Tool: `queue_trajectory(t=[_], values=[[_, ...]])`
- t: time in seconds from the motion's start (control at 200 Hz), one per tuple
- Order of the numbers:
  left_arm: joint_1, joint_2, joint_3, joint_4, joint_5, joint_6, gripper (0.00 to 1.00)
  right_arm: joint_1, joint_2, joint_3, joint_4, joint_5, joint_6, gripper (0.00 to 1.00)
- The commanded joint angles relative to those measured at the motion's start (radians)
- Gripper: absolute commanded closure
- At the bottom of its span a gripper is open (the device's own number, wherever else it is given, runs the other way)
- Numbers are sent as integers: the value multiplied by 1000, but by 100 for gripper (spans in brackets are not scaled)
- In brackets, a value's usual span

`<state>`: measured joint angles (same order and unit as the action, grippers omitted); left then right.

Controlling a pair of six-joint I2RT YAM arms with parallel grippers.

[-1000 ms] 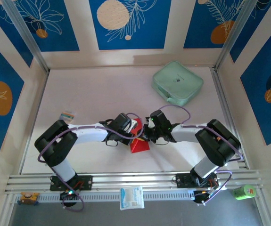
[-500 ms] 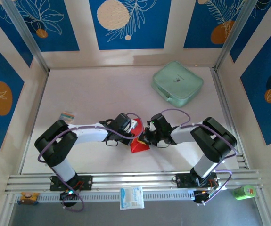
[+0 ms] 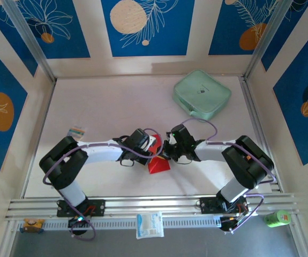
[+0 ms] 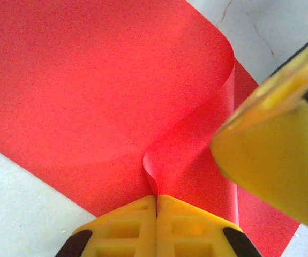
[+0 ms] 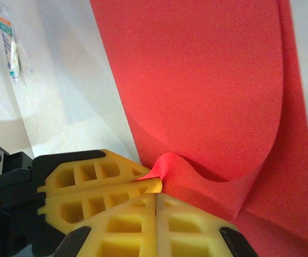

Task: Fold a paper plane with a square sheet of paper (pick it up from the middle)
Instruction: Fold the triangle a second time at the center of the table.

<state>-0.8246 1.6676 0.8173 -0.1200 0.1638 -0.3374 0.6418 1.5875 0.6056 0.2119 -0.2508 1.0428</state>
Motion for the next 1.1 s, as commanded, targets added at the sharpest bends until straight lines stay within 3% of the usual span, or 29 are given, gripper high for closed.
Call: queue_trajectory(t=[0.0, 0.23, 0.485, 0.84, 1.095], values=[[13, 11, 17, -23, 14, 20, 100, -14, 39, 1, -48, 40, -25, 97], [13, 9, 16, -29, 13, 21, 100, -16, 57, -44, -39, 62, 19, 97], [16, 16, 19, -32, 16, 24, 100, -52, -10, 38, -92, -2, -38, 96], [17, 12, 17, -30, 14, 23, 100, -98, 87, -36, -38, 16, -18, 97], [18, 14, 17, -28, 19, 26, 100, -108, 19, 5, -70, -13, -32, 96]])
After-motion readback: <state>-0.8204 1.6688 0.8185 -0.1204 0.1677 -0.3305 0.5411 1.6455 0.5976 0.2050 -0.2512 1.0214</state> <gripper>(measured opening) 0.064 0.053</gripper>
